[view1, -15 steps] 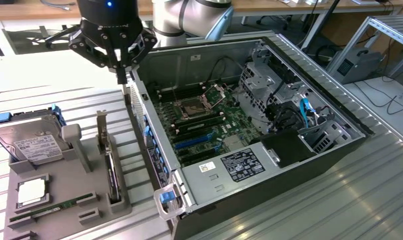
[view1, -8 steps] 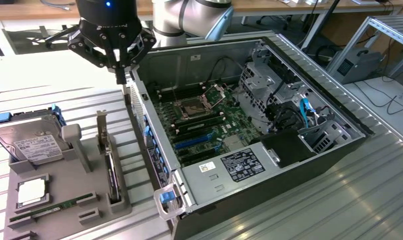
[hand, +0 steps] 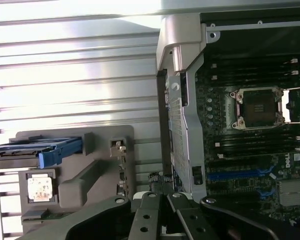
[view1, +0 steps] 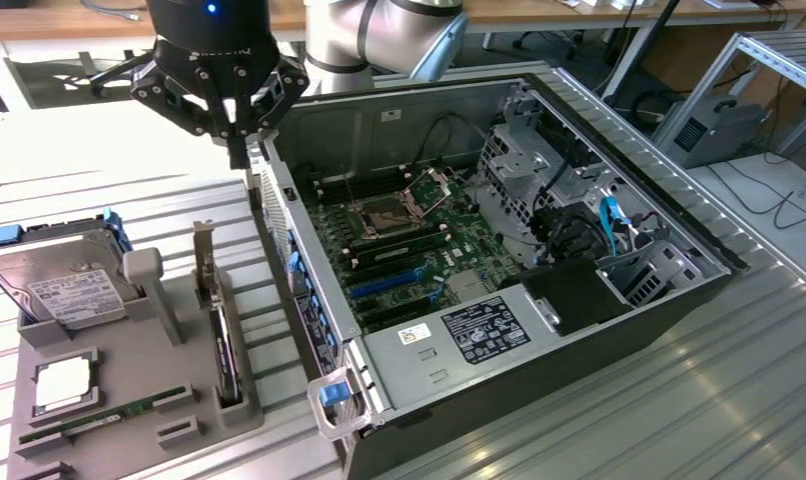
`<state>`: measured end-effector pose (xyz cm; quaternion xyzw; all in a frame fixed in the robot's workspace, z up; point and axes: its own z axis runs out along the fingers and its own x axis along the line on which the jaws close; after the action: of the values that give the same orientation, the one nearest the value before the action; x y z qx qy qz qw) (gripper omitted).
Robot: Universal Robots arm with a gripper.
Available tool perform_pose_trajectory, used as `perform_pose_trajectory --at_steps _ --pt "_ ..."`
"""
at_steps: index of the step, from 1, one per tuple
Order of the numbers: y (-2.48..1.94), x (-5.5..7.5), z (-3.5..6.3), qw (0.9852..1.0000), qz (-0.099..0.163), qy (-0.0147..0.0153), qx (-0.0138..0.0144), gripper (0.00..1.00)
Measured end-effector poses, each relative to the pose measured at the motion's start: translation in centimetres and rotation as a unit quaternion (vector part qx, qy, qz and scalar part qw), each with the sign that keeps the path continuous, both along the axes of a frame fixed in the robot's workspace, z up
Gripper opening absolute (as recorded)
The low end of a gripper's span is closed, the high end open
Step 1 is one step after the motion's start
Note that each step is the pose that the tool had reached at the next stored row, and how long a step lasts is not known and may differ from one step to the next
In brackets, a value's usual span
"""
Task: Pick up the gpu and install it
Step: 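Reach for the gpu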
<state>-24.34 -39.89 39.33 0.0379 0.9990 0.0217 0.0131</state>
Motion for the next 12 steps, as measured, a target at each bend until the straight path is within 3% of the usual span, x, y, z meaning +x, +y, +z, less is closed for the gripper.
perform_pose_trajectory --at_steps 12 --pt "0.00 -0.66 0.00 1.0000 0.000 0.0000 0.0000 0.11"
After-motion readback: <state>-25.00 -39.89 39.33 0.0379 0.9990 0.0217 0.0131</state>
